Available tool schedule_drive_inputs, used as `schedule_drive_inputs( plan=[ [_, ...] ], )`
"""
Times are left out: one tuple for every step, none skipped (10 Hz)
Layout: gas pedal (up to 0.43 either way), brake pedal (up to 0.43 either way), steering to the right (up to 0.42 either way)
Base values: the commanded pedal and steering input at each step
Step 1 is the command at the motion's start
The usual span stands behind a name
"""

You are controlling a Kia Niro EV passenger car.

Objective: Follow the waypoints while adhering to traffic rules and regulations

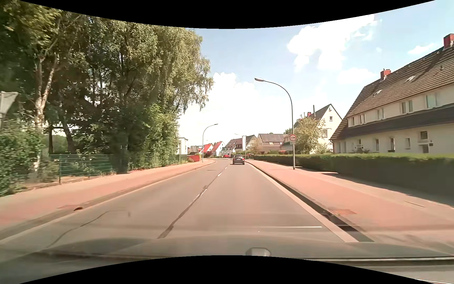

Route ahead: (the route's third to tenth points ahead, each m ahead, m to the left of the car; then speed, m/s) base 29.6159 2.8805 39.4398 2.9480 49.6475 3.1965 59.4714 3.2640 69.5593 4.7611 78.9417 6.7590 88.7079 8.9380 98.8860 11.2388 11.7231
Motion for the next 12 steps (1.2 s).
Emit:
schedule_drive_inputs(
  plan=[
    [0.169, 0.018, 0.001],
    [0.169, 0.012, 0.001],
    [0.169, 0.012, 0.001],
    [0.169, 0.018, 0.001],
    [0.169, 0.012, 0.001],
    [0.169, 0.012, 0.001],
    [0.169, 0.018, 0.001],
    [0.169, 0.012, 0.001],
    [0.169, 0.018, 0.0],
    [0.169, 0.018, -0.001],
    [0.169, 0.018, -0.001],
    [0.169, 0.012, -0.001]
  ],
)
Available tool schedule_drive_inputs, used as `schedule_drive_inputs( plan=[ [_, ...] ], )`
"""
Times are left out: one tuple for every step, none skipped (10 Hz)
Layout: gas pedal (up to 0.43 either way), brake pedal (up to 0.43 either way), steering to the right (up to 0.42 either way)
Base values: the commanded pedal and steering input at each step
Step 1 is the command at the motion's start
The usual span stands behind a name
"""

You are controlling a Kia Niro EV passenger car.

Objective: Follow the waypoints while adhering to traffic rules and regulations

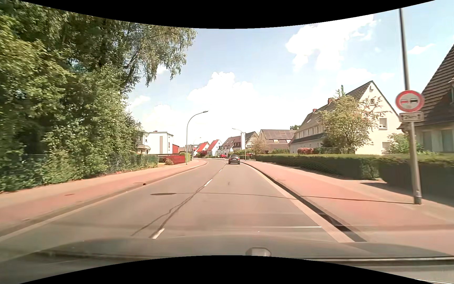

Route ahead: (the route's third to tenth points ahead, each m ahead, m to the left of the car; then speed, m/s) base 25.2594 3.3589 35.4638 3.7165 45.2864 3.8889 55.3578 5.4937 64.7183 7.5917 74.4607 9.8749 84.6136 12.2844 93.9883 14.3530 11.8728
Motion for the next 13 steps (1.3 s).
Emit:
schedule_drive_inputs(
  plan=[
    [0.169, 0.012, -0.003],
    [0.169, 0.018, -0.006],
    [0.169, 0.012, -0.007],
    [0.169, 0.012, -0.01],
    [0.169, 0.018, -0.01],
    [0.169, 0.018, -0.01],
    [0.169, 0.018, -0.01],
    [0.169, 0.018, -0.008],
    [0.169, 0.018, -0.003],
    [0.169, 0.018, -0.002],
    [0.169, 0.012, -0.003],
    [0.169, 0.018, -0.003],
    [0.169, 0.018, -0.003]
  ],
)
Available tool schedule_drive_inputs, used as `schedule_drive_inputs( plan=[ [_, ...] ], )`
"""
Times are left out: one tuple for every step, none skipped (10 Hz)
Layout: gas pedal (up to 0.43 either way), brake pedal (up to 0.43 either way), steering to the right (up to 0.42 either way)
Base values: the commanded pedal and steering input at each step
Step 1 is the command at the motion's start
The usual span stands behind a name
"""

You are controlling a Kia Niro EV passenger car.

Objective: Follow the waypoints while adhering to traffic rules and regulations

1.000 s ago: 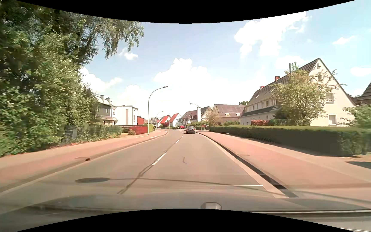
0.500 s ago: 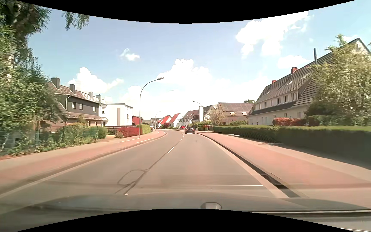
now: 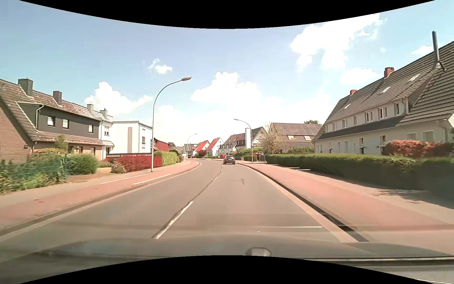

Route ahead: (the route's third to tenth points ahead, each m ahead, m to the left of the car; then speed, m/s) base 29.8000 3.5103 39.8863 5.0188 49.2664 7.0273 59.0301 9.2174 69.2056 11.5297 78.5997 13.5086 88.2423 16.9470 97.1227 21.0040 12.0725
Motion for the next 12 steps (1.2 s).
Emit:
schedule_drive_inputs(
  plan=[
    [0.169, 0.012, -0.003],
    [0.169, 0.012, -0.003],
    [0.169, 0.018, -0.004],
    [0.169, 0.018, -0.006],
    [0.157, 0.018, -0.006],
    [0.157, 0.018, -0.008],
    [0.157, 0.018, -0.009],
    [0.157, 0.018, -0.01],
    [0.157, 0.018, -0.011],
    [0.15, 0.012, -0.012],
    [0.15, 0.012, -0.012],
    [0.15, 0.018, -0.014]
  ],
)
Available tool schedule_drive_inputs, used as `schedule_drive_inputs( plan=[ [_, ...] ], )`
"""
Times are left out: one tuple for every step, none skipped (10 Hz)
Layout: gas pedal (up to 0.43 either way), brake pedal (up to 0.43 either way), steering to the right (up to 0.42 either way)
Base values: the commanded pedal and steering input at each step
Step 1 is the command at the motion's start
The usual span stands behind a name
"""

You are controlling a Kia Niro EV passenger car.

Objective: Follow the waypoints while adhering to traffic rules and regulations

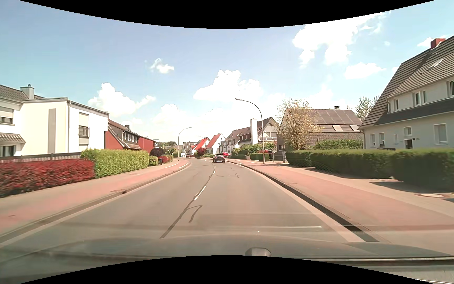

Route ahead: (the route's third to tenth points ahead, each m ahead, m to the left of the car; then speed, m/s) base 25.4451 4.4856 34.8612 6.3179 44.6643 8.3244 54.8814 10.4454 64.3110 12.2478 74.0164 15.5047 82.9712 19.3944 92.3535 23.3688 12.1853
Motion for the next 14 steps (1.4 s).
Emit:
schedule_drive_inputs(
  plan=[
    [0.138, 0.018, -0.015],
    [0.138, 0.018, -0.014],
    [0.138, 0.012, -0.015],
    [0.138, 0.018, -0.017],
    [0.138, 0.018, -0.018],
    [0.13, 0.018, -0.019],
    [0.13, 0.018, -0.021],
    [0.13, 0.018, -0.021],
    [0.13, 0.018, -0.023],
    [0.13, 0.018, -0.023],
    [0.138, 0.018, -0.023],
    [0.138, 0.012, -0.023],
    [0.138, 0.012, -0.023],
    [0.138, 0.018, -0.024]
  ],
)
